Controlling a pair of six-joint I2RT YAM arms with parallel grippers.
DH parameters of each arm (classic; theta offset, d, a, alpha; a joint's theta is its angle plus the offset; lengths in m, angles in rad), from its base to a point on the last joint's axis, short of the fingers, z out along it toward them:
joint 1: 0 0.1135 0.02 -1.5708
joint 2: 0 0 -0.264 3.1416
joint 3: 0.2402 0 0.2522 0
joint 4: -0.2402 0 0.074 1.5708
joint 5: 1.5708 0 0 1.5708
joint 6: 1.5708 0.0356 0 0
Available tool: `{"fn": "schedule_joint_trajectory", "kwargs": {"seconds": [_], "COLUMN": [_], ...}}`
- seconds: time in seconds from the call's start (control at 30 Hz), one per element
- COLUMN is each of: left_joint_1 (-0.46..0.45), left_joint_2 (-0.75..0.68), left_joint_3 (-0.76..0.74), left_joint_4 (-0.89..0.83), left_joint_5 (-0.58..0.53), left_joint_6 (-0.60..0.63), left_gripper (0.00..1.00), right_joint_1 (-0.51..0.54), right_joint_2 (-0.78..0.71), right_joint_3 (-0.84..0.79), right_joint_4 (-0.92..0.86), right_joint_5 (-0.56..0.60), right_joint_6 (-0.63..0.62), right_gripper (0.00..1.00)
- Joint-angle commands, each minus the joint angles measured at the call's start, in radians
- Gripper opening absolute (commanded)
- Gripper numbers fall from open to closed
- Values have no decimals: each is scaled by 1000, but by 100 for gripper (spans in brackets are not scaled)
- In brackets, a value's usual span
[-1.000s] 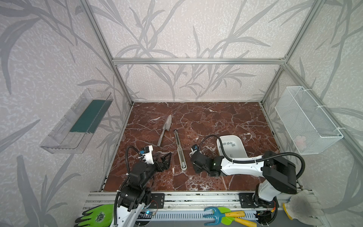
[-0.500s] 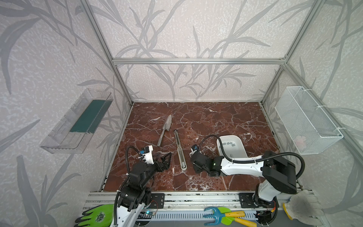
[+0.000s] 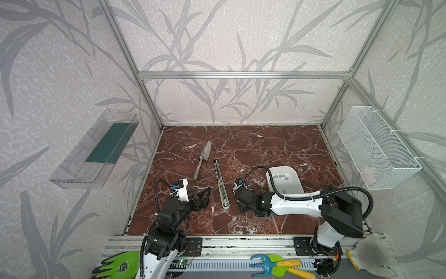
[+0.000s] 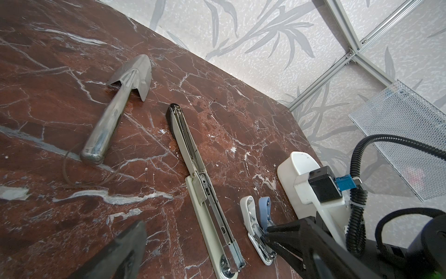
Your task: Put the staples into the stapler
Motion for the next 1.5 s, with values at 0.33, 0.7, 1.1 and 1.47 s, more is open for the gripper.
{"fn": "schedule_joint_trajectory", "kwargs": {"seconds": [0.33,0.7,1.1,1.47], "left_joint_1": [-3,-4,-5,-5], "left_joint_2": [-7,-6,-6,-6], "left_joint_3": [0,0,0,-1], "left_joint_4": [-4,-4,-4,-3], "left_joint_5": [-5,-5,-4,-4], "left_joint_6": [5,5,4,4], "left_gripper": [99,99,99,99], "right_joint_1": [5,6,11,18], "right_joint_2": [11,-3,-20,-85], "right_joint_3": [-3,-31,-55,-57], "right_joint_4": [0,15,35,18], "right_joint_5": [15,1,-5,33], "right_joint_6": [-3,21,40,45], "right_gripper": [6,6,19,38]}}
